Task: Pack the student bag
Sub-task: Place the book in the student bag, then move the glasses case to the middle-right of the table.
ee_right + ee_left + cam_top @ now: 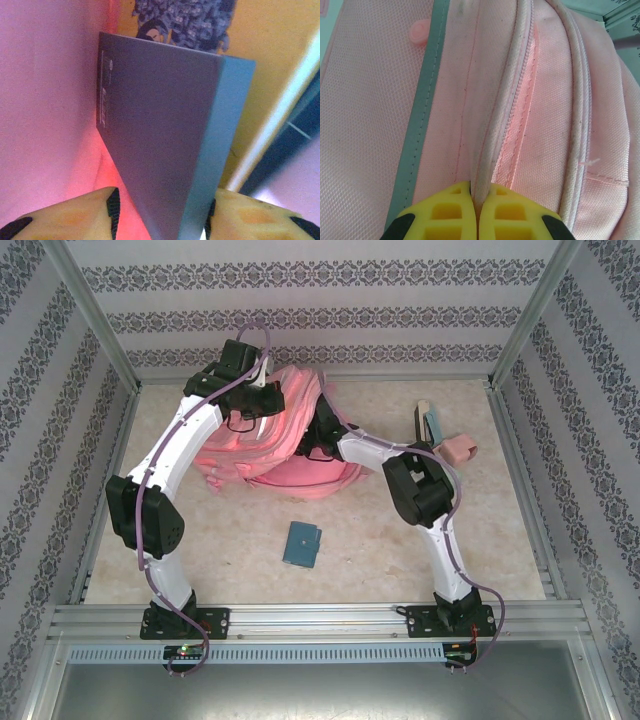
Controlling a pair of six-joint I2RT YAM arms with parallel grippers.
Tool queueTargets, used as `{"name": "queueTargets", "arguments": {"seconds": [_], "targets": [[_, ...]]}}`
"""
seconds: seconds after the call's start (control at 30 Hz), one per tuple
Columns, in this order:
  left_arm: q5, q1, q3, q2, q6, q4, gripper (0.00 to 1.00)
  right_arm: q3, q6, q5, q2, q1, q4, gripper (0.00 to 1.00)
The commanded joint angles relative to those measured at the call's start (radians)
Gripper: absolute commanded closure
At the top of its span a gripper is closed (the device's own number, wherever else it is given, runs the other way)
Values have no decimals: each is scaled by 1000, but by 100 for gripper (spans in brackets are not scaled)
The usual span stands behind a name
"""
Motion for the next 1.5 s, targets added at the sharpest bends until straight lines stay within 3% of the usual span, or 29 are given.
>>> {"name": "queueTargets", "arguments": {"seconds": [0.0,0.2,0.53,0.6,0.73,0.8,0.9,1.07,1.47], "targets": [[22,0,13,-55,3,72,100,-51,-94,48,-125,8,-124,47],[20,7,2,-61,1,79,100,-159,-181,94,-254,4,-242,47],[42,11,-13,-60,-7,98,100,-485,-353,341,-605,-82,-387,43],[43,10,-20,-60,-8,103,100,-554,-383,391,-700,-119,-416,39],[47,10,-25,-57,-12,117,100,-637,-476,487,-838,-191,-479,19],[50,11,-24,-56,-11,119,100,-685,-533,495,-894,-243,-480,4],[54,12,-22,-56,-9,122,100,-743,-572,481,-953,-335,-481,2],[56,11,-28,-56,-12,122,100,-773,-599,519,-966,-460,-490,2],[58,10,-11,-58,2,100,99,-572,-580,474,-668,-630,-555,2]]}}
